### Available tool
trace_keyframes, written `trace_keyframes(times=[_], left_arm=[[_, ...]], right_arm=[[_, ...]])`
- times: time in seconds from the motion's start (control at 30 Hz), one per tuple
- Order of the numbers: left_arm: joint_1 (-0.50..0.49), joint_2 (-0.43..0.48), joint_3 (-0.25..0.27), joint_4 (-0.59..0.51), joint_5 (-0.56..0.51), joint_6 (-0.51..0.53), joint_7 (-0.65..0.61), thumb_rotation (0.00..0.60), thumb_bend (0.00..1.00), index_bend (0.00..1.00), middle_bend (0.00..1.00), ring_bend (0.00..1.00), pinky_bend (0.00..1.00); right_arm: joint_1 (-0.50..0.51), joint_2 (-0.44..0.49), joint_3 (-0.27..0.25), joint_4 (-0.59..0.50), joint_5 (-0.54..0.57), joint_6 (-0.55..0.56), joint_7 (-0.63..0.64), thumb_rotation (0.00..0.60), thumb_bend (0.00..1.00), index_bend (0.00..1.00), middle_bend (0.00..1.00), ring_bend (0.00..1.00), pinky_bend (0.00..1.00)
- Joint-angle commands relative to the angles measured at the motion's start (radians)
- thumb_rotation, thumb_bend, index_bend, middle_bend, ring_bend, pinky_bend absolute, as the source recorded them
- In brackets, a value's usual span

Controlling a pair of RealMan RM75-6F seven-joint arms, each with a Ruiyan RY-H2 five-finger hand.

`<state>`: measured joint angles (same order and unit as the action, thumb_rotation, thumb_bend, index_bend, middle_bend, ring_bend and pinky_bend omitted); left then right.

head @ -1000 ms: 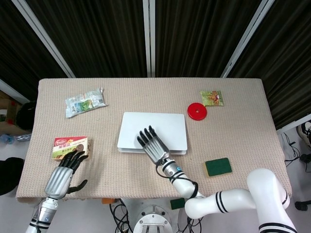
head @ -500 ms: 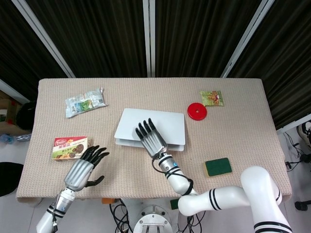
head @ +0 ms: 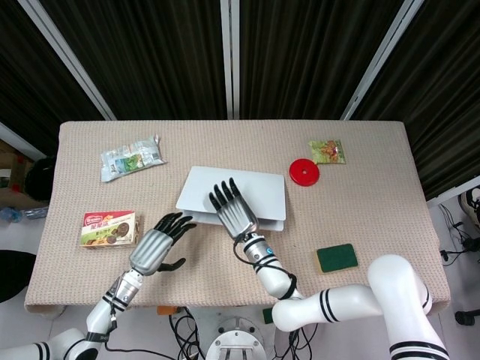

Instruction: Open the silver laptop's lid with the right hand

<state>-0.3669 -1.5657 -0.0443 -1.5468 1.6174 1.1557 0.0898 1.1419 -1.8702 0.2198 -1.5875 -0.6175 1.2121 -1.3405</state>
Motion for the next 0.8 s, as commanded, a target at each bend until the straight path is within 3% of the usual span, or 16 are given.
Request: trace_keyframes(times=[0.03, 0.4, 0.8], left_arm=[[-0.018, -0.013, -0.011, 0.012, -0.022, -0.021, 0.012, 0.600, 0.22, 0.16, 0.09, 0.01, 0.08], [-0.037, -0.039, 0.011, 0.024, -0.057, -0.035, 0.056, 0.600, 0.22, 0.16, 0.09, 0.01, 0.08], [-0.101, -0.072, -0.020, 0.057, -0.119, -0.100, 0.080, 0.600, 0.22, 0.16, 0.09, 0.01, 0.08]], right_arm=[[0.003, -0.001, -0.001, 0.000, 0.001, 0.004, 0.001, 0.600, 0.69, 0.00, 0.00, 0.00, 0.00], [0.016, -0.007, -0.005, 0.009, 0.009, 0.008, 0.010, 0.600, 0.69, 0.00, 0.00, 0.00, 0.00], [0.023, -0.009, -0.003, 0.021, 0.009, 0.016, 0.025, 0.600, 0.69, 0.00, 0.00, 0.00, 0.00]])
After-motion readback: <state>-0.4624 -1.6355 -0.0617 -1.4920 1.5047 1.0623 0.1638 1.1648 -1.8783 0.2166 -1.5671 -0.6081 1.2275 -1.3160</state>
